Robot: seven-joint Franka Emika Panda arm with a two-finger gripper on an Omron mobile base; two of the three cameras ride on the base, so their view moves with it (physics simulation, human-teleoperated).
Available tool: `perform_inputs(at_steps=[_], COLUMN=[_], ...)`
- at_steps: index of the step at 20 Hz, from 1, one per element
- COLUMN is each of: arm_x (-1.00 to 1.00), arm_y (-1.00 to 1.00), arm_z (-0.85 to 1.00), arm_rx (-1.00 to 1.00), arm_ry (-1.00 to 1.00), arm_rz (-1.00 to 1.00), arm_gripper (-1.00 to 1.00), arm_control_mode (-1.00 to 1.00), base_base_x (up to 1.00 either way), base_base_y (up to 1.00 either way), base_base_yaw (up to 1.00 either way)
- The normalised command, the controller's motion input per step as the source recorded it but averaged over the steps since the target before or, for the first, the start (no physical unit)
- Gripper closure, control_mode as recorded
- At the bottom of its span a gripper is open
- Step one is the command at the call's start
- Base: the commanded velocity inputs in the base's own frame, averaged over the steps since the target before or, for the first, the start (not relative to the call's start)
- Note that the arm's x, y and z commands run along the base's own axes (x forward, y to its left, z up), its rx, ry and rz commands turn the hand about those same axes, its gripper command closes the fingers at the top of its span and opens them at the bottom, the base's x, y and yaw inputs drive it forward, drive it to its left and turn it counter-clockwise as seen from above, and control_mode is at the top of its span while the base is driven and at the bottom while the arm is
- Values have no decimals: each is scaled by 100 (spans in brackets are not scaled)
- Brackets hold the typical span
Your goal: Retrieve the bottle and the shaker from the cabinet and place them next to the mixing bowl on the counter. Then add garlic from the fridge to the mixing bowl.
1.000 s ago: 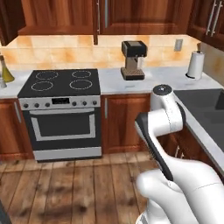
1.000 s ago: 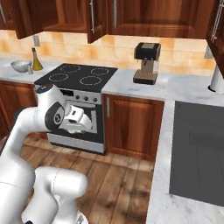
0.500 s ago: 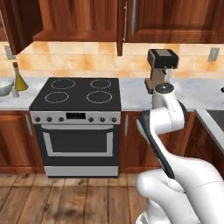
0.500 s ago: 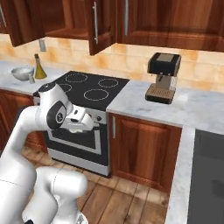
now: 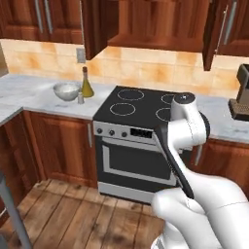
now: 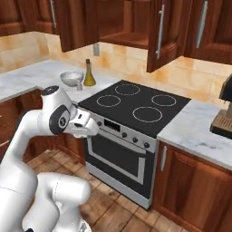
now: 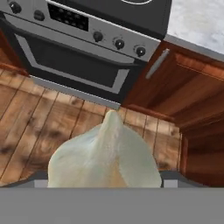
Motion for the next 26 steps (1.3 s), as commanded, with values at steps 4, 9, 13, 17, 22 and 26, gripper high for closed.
perform_inputs(at_steps=[4, 9, 13, 17, 22, 26], arm_x=[0, 0, 0, 0, 0, 0], arm_y=[0, 0, 0, 0, 0, 0], arm_z=[0, 0, 0, 0, 0, 0], arm_rx=[0, 0, 0, 0, 0, 0], arm_ry=[0, 0, 0, 0, 0, 0], arm_rz=[0, 0, 0, 0, 0, 0], arm_gripper=[100, 100, 100, 100, 100, 100], arm_control_mode=[100, 100, 100, 100, 100, 100], base_base_x=[76, 82, 82, 79, 95, 88], base_base_y=[15, 29, 41, 12, 0, 16], base_base_yaw=[46, 46, 46, 35, 19, -1])
